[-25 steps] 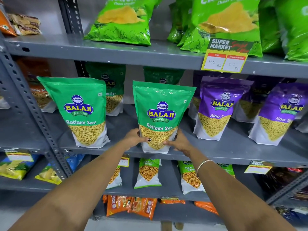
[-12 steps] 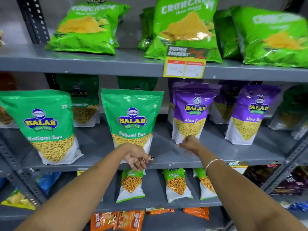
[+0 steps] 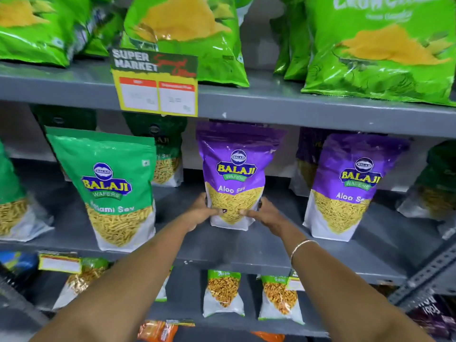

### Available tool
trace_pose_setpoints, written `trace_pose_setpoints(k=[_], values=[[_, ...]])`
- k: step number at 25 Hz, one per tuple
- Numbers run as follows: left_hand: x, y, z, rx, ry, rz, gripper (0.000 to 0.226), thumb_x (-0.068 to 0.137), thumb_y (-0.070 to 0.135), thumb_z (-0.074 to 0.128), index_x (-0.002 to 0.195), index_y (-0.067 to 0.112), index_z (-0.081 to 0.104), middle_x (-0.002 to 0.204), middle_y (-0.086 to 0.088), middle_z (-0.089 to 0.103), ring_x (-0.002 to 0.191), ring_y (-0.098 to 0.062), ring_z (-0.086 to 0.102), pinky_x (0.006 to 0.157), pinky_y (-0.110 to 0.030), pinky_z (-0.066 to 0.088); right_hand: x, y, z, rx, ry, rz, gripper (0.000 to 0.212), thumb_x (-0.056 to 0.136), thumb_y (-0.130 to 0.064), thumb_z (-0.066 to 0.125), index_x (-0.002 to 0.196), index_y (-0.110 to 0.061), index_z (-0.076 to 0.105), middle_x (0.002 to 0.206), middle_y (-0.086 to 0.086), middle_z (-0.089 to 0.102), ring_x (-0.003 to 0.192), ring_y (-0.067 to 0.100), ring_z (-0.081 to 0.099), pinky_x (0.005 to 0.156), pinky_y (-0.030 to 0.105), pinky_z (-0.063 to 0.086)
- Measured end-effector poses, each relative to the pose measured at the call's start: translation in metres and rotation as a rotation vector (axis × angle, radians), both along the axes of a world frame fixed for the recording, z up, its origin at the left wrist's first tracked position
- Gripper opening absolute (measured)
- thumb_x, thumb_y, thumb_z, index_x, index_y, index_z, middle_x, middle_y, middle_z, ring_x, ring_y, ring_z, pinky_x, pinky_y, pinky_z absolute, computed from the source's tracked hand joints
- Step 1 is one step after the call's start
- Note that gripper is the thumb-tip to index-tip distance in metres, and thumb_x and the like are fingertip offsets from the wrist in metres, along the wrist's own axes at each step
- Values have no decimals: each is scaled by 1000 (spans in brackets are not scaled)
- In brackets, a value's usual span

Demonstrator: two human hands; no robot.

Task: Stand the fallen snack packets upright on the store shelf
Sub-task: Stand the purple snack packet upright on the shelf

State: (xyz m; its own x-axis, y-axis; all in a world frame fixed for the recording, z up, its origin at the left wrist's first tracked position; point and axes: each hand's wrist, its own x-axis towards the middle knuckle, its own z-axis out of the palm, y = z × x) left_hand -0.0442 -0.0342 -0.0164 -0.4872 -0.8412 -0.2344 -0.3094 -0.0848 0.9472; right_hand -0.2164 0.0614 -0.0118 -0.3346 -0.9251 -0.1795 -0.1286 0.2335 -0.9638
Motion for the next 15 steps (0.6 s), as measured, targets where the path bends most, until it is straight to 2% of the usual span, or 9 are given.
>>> trace_pose_setpoints(k=[1, 2, 6, 8, 9, 10, 11, 13, 15], values=[[-2, 3, -1, -4, 4, 33, 72, 67, 0, 76, 129, -1, 40, 137, -18, 53, 118, -24, 54, 104, -38, 43, 0, 1, -1, -29, -2, 45, 58, 74, 10, 67, 127, 6, 45, 125, 17, 57, 88, 10, 65, 68, 10, 55], [-1, 7, 0, -13, -3, 70, 66, 69, -2, 74, 127, -1, 42, 135, -18, 55, 115, -24, 55, 103, -40, 44, 1, 3, -2, -54, -8, 57, 56, 73, 13, 67, 125, 7, 46, 125, 16, 58, 82, 7, 66, 64, 8, 54], [10, 36, 5, -51, -35, 84, 57, 71, -2, 74, 121, 4, 47, 126, -15, 60, 116, -28, 57, 93, -34, 46, 8, 19, -5, -49, -19, 44, 57, 71, 10, 71, 122, 0, 46, 124, 14, 58, 106, 24, 60, 75, 17, 53], [17, 49, 9, -62, -58, 33, 52, 74, -2, 71, 119, 5, 48, 116, -8, 61, 107, -21, 56, 87, -30, 43, 14, 34, -5, -40, -42, 70, 44, 72, 12, 69, 106, -10, 52, 116, 10, 59, 98, 20, 62, 72, 14, 54], [20, 53, 9, -65, -71, 24, 52, 74, 0, 72, 120, 4, 48, 117, -7, 60, 105, -19, 55, 87, -30, 44, 16, 40, -6, -32, -38, 65, 43, 72, 9, 70, 104, -12, 52, 115, 8, 59, 98, 19, 61, 75, 15, 55], [24, 58, 9, -73, -81, 24, 55, 73, 2, 73, 122, 4, 48, 122, -9, 61, 107, -20, 56, 90, -32, 45, 19, 47, -5, -21, -13, 52, 48, 70, 2, 75, 109, -10, 50, 120, 7, 59, 104, 21, 60, 84, 22, 55], [27, 61, 9, -70, -94, 27, 58, 72, 4, 75, 123, 5, 48, 126, -11, 60, 112, -23, 56, 93, -33, 45, 19, 51, -7, -10, 14, 28, 65, 63, -9, 81, 119, -7, 48, 127, 9, 59, 114, 24, 58, 94, 32, 52], [30, 69, 8, -73, -112, 34, 59, 72, 6, 75, 124, 4, 47, 128, -13, 59, 119, -27, 55, 90, -29, 44, 20, 58, -9, -1, 34, 33, 89, 52, -21, 85, 129, -7, 43, 132, 13, 58, 122, 27, 55, 104, 43, 45], [31, 75, 10, -92, -143, 42, 58, 72, 9, 75, 123, 4, 48, 128, -13, 59, 120, -27, 54, 88, -29, 43, 24, 64, -7, 3, 46, 38, 83, 58, -15, 83, 130, -6, 43, 132, 16, 58, 122, 29, 54, 104, 44, 45]])
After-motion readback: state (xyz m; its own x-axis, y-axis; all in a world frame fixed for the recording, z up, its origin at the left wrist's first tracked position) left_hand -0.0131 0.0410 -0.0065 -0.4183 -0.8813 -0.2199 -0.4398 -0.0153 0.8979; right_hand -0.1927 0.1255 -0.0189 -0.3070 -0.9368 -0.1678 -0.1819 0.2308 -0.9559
